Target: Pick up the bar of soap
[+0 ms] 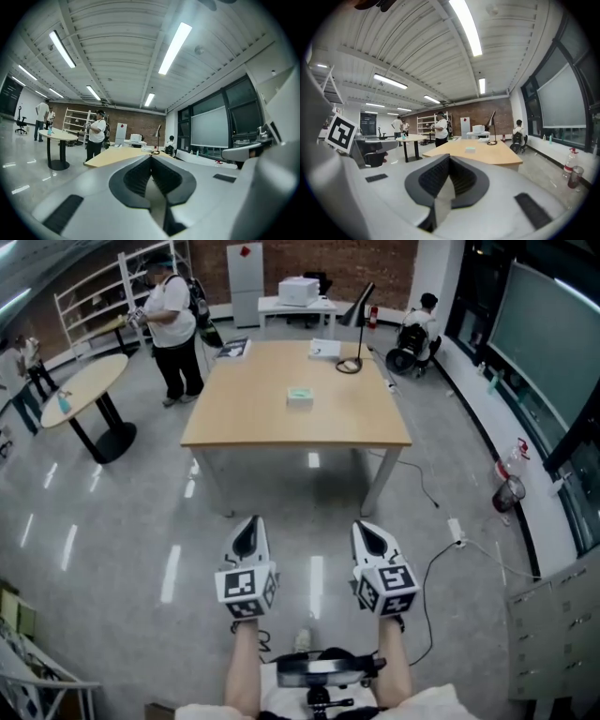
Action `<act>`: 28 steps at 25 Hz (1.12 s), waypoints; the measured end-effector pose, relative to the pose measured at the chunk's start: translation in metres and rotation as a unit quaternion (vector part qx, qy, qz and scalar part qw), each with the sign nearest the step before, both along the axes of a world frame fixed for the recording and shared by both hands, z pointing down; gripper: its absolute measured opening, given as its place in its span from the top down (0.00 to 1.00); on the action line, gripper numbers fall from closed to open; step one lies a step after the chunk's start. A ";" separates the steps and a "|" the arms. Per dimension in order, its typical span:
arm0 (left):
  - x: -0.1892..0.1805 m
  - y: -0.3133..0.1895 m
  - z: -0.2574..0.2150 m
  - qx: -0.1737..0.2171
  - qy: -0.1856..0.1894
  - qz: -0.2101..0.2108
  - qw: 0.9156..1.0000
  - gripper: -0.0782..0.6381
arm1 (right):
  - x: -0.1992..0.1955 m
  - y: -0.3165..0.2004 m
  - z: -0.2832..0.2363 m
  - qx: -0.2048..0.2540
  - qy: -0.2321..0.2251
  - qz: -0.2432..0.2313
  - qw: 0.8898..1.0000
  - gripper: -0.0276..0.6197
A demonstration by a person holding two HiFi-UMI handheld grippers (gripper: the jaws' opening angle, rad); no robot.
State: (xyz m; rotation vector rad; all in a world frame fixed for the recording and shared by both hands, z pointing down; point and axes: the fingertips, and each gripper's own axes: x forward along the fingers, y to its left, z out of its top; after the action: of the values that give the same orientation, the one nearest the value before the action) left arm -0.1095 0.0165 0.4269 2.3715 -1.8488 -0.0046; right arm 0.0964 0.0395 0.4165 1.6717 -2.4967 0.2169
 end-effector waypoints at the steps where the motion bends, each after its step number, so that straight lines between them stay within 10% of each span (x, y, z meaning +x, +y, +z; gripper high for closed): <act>1: -0.002 -0.013 -0.001 -0.001 0.001 0.001 1.000 0.87 | -0.003 -0.012 -0.001 -0.001 0.002 0.001 1.000 0.95; 12: -0.013 -0.153 0.023 -0.021 -0.005 0.000 1.000 0.87 | -0.017 -0.169 0.029 -0.025 0.000 -0.016 1.000 0.95; 28: 0.005 -0.500 0.021 -0.040 -0.014 -0.003 0.999 0.87 | -0.052 -0.537 0.027 -0.020 0.055 -0.077 0.995 0.95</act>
State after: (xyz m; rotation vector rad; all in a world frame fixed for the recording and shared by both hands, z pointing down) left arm -0.1050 -0.4830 0.4484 2.3244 -1.8321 0.0998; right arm 0.0443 -0.4979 0.4432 1.4268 -2.5066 0.1532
